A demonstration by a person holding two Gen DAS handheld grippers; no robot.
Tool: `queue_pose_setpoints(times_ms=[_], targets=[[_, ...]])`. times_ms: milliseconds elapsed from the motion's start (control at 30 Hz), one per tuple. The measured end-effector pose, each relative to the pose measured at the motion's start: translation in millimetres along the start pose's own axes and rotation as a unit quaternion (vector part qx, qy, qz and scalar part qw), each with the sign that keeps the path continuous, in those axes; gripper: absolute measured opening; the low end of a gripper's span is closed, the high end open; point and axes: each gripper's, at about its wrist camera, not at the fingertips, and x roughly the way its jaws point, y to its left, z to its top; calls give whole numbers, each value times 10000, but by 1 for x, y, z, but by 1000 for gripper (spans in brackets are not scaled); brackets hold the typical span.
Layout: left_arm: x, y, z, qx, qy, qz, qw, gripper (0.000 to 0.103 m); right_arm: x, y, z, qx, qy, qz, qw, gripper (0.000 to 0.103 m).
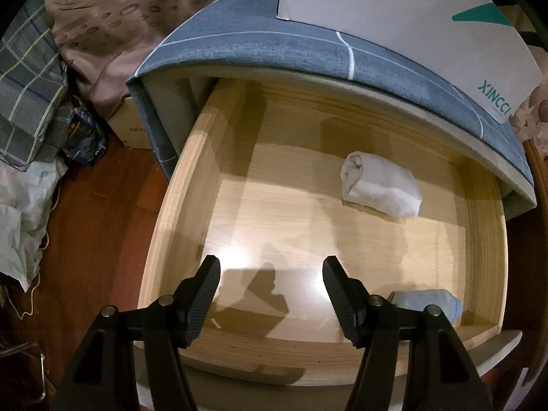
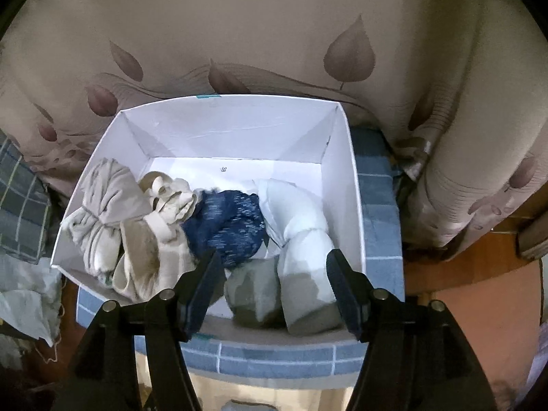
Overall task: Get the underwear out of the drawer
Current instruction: 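Withdraw the right gripper from the box down into the drawer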
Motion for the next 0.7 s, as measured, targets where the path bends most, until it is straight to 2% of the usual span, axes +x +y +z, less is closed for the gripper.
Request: queue_pose_setpoints(times_ms=[233, 400, 533, 700], targets=[[3, 1, 1, -28, 62, 27, 10000, 64, -40, -12, -36, -108, 5, 258, 9996, 64], [3, 0, 0, -22, 61, 70, 10000, 64, -56, -16, -82, -341, 358, 356, 9981, 66], [2, 3, -1, -48, 32, 100, 9999, 64, -46, -11, -128, -558, 797, 441, 9943, 66], [2, 6, 0, -106, 40, 100, 9999, 64, 0, 1, -182, -682, 1555, 618, 9836, 66]])
